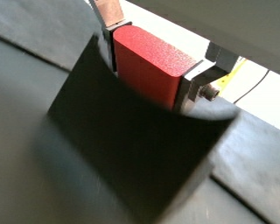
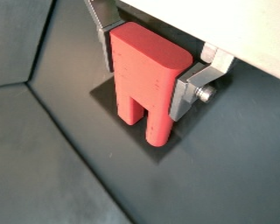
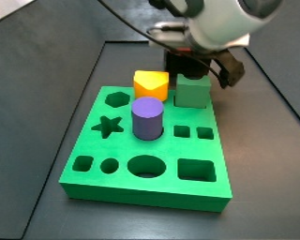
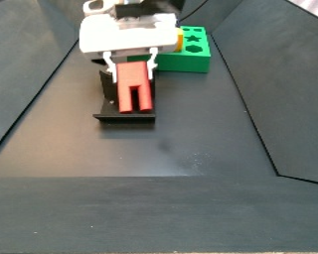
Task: Pick up the square-circle object. Move up. Place the square-circle object on the fixture. Regrasp the square-circle object. Rotate the square-circle object. Move to above the board. Insert the square-circle object.
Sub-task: Rotate the square-circle object.
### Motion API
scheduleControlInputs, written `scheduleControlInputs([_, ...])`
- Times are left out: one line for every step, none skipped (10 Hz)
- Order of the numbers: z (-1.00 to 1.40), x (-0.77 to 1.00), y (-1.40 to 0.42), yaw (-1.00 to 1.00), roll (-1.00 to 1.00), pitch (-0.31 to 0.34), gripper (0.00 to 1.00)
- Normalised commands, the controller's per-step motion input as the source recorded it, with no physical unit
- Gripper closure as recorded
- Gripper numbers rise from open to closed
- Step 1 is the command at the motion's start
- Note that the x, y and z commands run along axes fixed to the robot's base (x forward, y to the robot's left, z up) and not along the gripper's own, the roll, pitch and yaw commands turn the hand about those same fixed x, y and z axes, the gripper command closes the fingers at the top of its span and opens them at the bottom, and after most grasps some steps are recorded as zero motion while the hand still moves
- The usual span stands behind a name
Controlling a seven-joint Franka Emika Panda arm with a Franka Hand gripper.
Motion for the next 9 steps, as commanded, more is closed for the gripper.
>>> scheduleControlInputs([1.00, -0.82, 0.10, 0.02, -0.08, -0.057, 1.00])
scheduleControlInputs([1.00, -0.82, 0.10, 0.02, -0.09, -0.069, 1.00])
scheduleControlInputs([1.00, -0.82, 0.09, 0.01, -0.10, -0.077, 1.00])
scheduleControlInputs([1.00, -0.83, 0.09, -0.01, -0.10, -0.092, 1.00])
scheduleControlInputs([1.00, -0.83, 0.08, -0.02, -0.11, -0.099, 1.00])
scheduleControlInputs([1.00, -0.84, 0.08, -0.04, -0.11, -0.104, 1.00])
scheduleControlInputs([1.00, -0.85, 0.08, -0.05, -0.12, -0.104, 1.00])
scheduleControlInputs([1.00, -0.86, 0.08, -0.07, -0.13, -0.098, 1.00])
scheduleControlInputs([1.00, -0.88, 0.07, -0.09, -0.13, -0.087, 1.00])
